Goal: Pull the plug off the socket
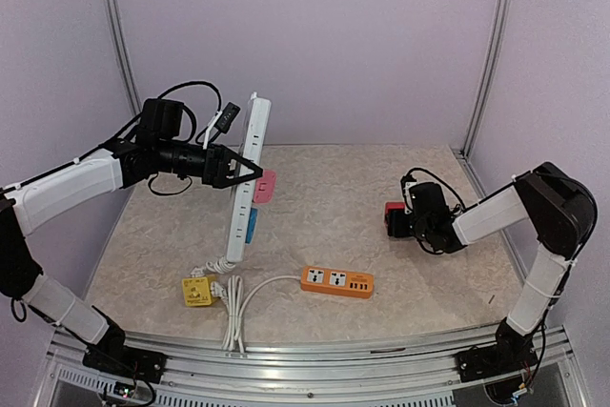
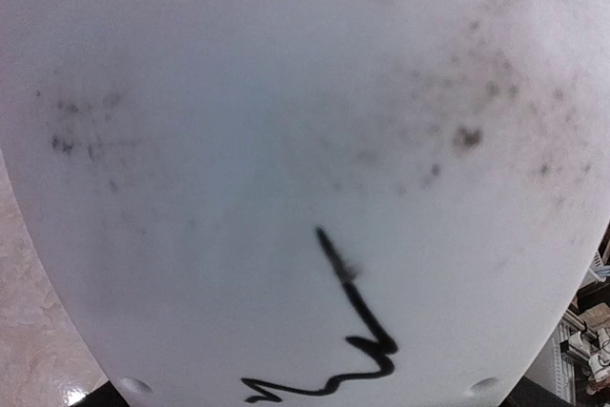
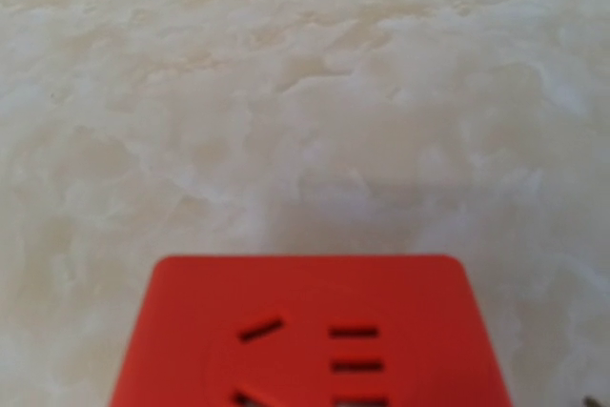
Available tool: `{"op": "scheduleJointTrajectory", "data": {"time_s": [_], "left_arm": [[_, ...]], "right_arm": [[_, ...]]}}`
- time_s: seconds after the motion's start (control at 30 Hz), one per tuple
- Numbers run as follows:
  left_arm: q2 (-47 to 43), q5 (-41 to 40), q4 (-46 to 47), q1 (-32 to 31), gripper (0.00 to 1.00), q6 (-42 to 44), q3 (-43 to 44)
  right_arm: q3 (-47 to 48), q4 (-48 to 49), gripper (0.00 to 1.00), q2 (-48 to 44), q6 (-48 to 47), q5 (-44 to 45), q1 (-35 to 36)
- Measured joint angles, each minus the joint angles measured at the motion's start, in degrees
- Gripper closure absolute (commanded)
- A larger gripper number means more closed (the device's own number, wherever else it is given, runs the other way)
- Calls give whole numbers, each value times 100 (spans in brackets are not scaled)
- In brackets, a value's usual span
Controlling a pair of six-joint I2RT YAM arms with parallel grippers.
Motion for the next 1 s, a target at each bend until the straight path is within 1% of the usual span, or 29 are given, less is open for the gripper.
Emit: {"op": "scheduleJointTrajectory", "data": {"time_s": [0.07,0.1,0.2,0.4,0.6,0.77,0.87,1.0], "left_arm": [[0,0,0,0,96,-2,0],[0,0,2,0,96,-2,0],[0,0,2,0,96,-2,0],[0,9,4,0,96,-4,0],[0,205,50,0,96,-2,-9],[0,579,153,-4,96,-24,-11],[0,765,210,-35,96,-37,-11],[0,931,251,-153,96,-39,-2]], "right_arm": [[-79,-2,19,-85,-37,-2,0],[-109,-4,14,-136,-70,0,0],[-162,-13,10,-306,-153,2,0],[-166,-105,7,-640,-256,-28,0],[-195,-492,7,-1504,-306,-245,0],[-149,-603,7,-2452,-374,-1213,-2],[33,-621,7,-2656,-337,-2076,7],[420,-649,7,-2664,-190,-3117,118]]}}
